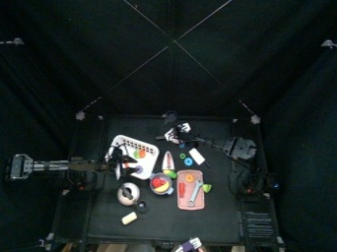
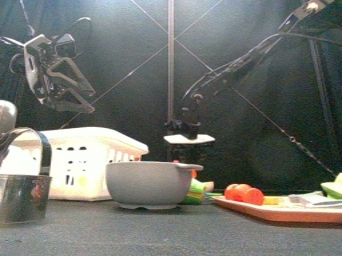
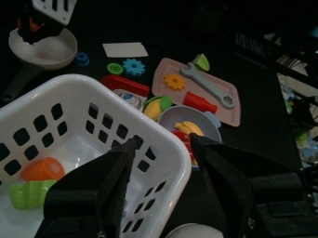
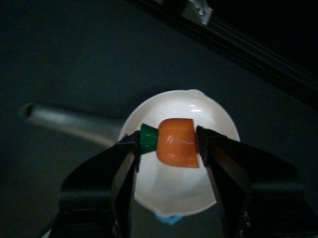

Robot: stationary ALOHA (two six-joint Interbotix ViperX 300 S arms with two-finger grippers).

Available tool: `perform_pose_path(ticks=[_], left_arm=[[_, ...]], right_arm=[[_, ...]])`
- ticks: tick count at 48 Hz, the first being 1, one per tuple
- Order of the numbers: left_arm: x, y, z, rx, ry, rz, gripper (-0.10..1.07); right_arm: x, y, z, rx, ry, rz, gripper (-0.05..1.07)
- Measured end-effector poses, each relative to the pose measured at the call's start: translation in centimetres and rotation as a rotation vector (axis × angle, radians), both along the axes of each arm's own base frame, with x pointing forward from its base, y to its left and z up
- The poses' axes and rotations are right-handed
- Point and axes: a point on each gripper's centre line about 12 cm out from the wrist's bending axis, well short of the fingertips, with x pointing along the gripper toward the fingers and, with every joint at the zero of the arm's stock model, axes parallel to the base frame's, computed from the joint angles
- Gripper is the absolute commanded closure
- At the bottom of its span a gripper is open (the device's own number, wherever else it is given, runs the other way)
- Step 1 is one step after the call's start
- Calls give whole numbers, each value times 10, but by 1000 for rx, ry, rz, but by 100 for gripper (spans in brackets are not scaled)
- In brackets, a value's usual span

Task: Place carrot top in plate

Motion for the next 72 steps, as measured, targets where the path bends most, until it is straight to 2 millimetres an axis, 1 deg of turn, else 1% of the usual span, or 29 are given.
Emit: perform_pose_path(ticks=[3,9,16,18,20,28,32,37,44,49,58,72], left_arm=[[0,-1,0,-4,1,-1,10],[0,-2,0,-7,-1,-6,10],[1,-3,1,-6,-3,-9,10],[0,-3,0,-7,-1,-9,10],[1,-3,0,-7,-1,-12,10],[1,-3,0,-12,-2,-9,10],[1,-3,1,-15,-4,-8,10],[1,-3,0,-20,-4,-5,10],[1,-3,1,-21,-6,-5,10],[1,-3,1,-21,-7,-5,10],[1,-3,1,-21,-6,-5,10],[1,-3,1,-20,-7,-4,10]], right_arm=[[1,20,6,2,1,32,28],[-3,55,17,20,-6,84,28],[-17,103,28,61,-38,128,28],[-24,118,28,68,-48,130,28],[-28,128,30,70,-59,131,28],[-61,180,27,60,-123,132,28],[-76,198,22,62,-160,132,28],[-93,219,11,93,-190,157,28],[-109,240,-4,151,-212,213,28],[-118,250,-14,180,-207,258,28],[-128,255,-29,209,-187,307,28],[-129,263,-46,270,-185,352,27]])
